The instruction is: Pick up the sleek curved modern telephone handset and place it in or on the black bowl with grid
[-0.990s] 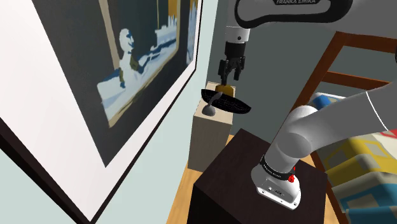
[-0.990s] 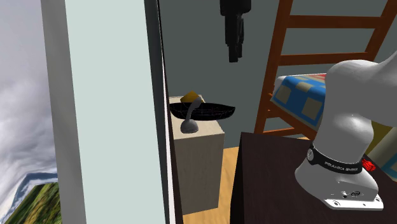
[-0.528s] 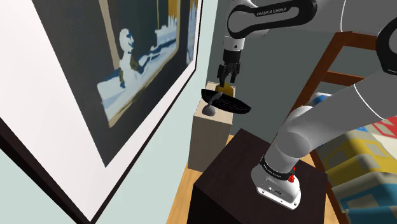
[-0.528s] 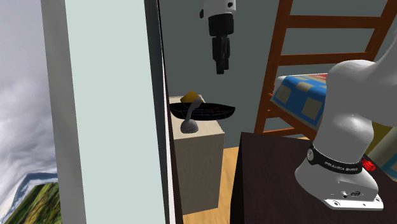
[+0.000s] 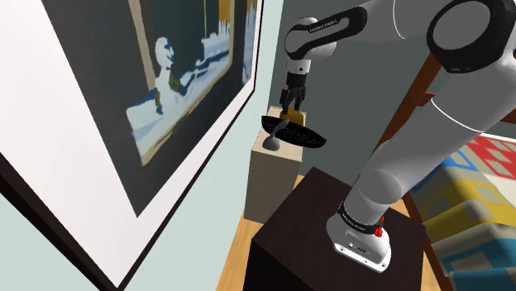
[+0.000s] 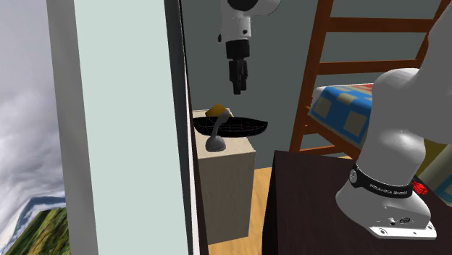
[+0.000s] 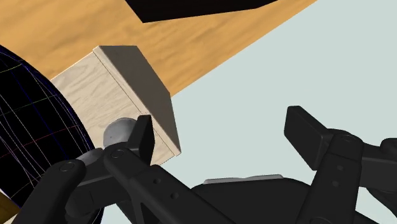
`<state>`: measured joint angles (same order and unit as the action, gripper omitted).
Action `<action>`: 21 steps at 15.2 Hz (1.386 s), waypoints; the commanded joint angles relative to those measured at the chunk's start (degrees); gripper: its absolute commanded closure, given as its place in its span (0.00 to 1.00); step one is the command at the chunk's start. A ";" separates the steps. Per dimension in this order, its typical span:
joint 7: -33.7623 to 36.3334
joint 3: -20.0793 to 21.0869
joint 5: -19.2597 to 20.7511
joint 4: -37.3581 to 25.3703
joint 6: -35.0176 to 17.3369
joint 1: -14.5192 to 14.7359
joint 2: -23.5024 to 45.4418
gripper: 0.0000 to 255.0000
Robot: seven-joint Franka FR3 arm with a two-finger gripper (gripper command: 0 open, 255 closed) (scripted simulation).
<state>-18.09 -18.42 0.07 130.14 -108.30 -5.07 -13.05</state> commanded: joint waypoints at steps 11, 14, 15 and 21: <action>-19.31 -4.80 -12.95 -19.91 -4.02 -5.17 29.52 0.00; -22.81 -4.11 -16.10 -26.79 -3.04 -7.88 36.99 0.00; -23.78 -3.77 -17.01 -29.29 -2.57 -8.86 39.49 0.00; -26.31 -2.36 -19.64 -36.48 -2.06 -11.85 47.44 0.00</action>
<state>-44.18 -20.89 -19.37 93.60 -109.93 -16.81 33.98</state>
